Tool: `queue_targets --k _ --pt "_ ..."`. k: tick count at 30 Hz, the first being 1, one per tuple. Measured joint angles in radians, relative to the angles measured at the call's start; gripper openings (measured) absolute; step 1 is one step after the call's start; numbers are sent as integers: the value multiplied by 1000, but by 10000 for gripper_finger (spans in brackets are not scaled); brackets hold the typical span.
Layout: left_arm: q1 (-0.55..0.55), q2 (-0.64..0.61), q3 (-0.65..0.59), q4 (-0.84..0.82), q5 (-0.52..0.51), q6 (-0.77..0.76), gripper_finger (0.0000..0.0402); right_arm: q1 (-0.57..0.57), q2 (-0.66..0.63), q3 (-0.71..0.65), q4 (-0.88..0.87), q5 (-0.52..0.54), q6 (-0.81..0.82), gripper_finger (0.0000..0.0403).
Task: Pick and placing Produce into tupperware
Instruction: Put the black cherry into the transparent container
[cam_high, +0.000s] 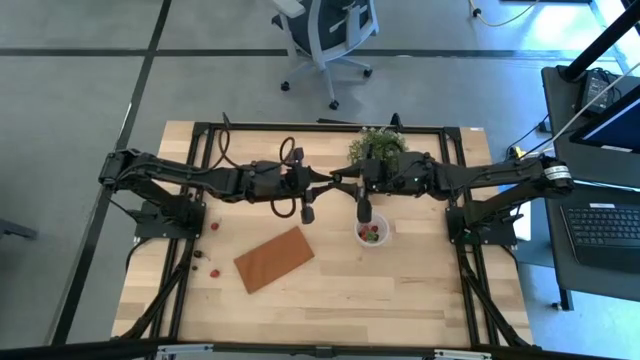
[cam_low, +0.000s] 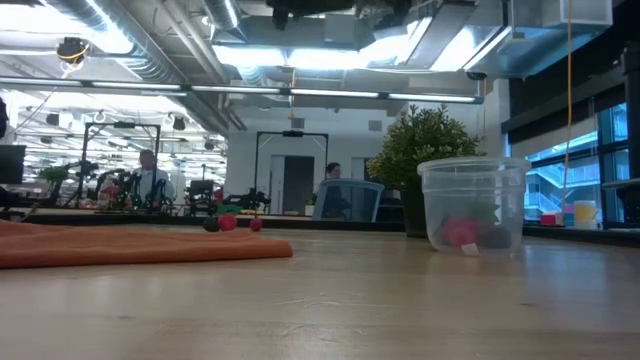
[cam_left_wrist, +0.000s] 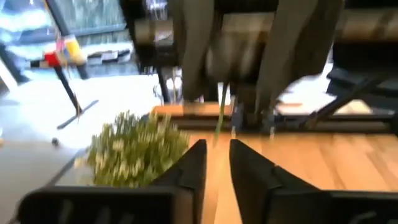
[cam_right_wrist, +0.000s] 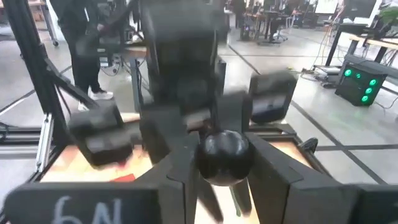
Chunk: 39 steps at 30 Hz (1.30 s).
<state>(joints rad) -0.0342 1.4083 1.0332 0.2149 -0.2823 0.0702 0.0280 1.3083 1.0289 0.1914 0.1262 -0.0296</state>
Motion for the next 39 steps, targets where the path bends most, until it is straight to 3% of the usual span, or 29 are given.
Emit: queue_targets --k 8,16,20,39 --pt "2 0 -1 -285 -73 -154 145 2 -51 0 -236 -8 55 109" --pt "-19 0 -1 -503 -67 -380 168 32 -43 -21 -594 -53 200 109" --pt "-42 0 -1 -524 -66 -428 165 36 -40 -68 -591 -104 251 112" --pt "-79 0 -1 -521 -64 -612 163 58 -40 -337 -536 -131 264 113"
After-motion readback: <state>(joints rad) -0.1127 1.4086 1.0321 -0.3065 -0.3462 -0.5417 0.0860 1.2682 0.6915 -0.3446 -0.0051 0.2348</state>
